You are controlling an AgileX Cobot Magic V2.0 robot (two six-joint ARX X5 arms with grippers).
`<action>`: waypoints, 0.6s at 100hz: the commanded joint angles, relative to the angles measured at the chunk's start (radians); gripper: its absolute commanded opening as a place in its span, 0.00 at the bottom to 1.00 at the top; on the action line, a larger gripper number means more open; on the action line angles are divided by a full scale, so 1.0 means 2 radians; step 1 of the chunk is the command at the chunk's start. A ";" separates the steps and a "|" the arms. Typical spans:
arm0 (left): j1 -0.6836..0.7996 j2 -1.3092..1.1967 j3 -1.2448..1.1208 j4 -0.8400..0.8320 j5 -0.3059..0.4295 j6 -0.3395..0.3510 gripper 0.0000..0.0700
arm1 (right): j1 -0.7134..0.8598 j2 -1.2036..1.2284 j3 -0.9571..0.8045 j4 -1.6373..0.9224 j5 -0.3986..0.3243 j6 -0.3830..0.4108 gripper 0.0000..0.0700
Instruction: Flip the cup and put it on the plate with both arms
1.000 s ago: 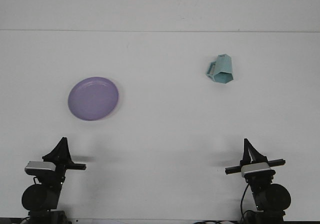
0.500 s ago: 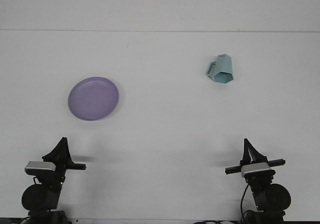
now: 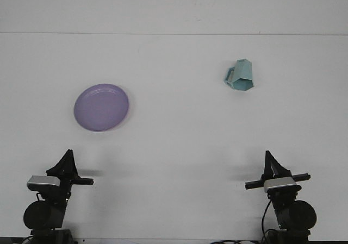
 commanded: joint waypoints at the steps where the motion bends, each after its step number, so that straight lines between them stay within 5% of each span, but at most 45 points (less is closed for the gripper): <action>1: 0.001 0.000 -0.009 0.007 0.001 -0.001 0.02 | 0.000 0.000 -0.001 0.009 0.000 0.050 0.00; 15: 0.001 0.000 -0.009 0.012 0.001 -0.007 0.02 | 0.000 0.000 -0.001 0.043 0.013 0.163 0.00; 23: 0.001 0.000 -0.009 0.012 0.001 -0.013 0.02 | 0.000 0.000 0.005 0.059 0.022 0.189 0.00; 44: 0.001 0.000 -0.009 0.013 0.001 -0.014 0.02 | 0.000 0.039 0.097 -0.009 0.078 0.188 0.00; 60: 0.001 0.000 -0.009 0.013 0.001 -0.014 0.02 | 0.000 0.140 0.196 -0.020 0.080 0.132 0.00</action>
